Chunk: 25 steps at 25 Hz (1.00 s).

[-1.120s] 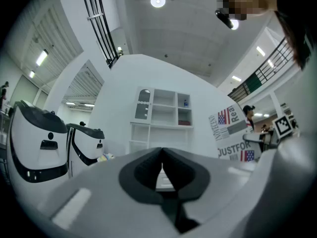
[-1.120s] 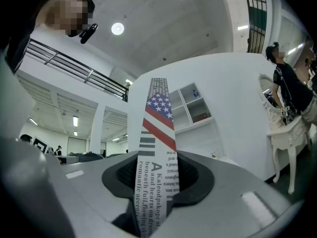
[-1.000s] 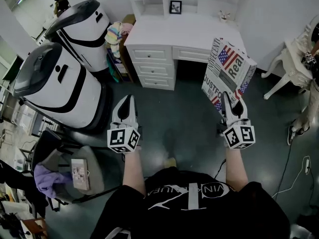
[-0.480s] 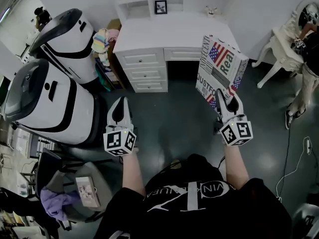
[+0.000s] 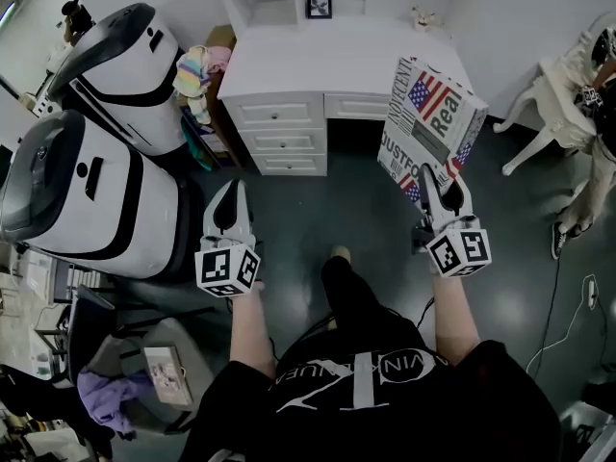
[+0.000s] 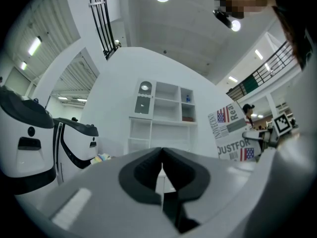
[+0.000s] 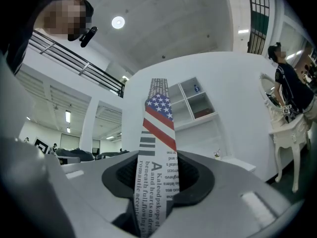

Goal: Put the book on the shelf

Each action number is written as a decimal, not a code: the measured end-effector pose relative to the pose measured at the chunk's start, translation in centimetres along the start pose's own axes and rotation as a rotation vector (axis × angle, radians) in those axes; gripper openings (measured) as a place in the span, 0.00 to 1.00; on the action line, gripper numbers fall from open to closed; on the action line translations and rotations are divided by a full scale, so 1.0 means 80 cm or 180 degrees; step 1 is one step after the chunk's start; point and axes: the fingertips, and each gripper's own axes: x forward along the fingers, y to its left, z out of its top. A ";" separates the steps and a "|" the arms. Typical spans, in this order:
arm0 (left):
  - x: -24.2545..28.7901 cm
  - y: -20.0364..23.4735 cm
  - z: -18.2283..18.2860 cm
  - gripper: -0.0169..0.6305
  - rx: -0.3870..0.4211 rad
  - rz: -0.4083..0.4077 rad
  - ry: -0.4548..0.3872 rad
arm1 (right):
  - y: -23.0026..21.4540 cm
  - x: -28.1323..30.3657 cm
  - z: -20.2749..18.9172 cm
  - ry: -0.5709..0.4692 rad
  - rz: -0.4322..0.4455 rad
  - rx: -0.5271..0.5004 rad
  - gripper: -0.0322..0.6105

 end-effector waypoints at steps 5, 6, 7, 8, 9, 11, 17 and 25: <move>-0.077 -0.051 0.011 0.03 0.0157 0.0162 -0.0073 | -0.003 -0.059 0.009 -0.0081 0.0217 0.0107 0.29; -0.103 -0.058 0.008 0.03 0.0157 0.0218 -0.0099 | 0.002 -0.080 0.007 -0.0089 0.0270 0.0110 0.29; -0.132 -0.065 0.003 0.03 0.0147 0.0277 -0.0134 | 0.009 -0.104 0.005 -0.0096 0.0331 0.0104 0.29; -0.160 -0.072 -0.002 0.03 0.0132 0.0329 -0.0174 | 0.016 -0.127 0.002 -0.0103 0.0387 0.0092 0.29; -0.182 -0.078 -0.007 0.03 0.0119 0.0363 -0.0215 | 0.021 -0.146 -0.001 -0.0111 0.0430 0.0078 0.29; -0.193 -0.084 -0.010 0.03 0.0111 0.0368 -0.0267 | 0.023 -0.157 -0.003 -0.0127 0.0467 0.0057 0.29; -0.055 -0.048 0.019 0.03 0.0056 0.0273 -0.0312 | -0.008 -0.030 0.015 -0.0118 0.0414 0.0042 0.29; -0.016 -0.059 -0.036 0.03 0.0144 0.0226 -0.0237 | -0.026 -0.016 -0.012 -0.0312 0.0487 -0.0034 0.29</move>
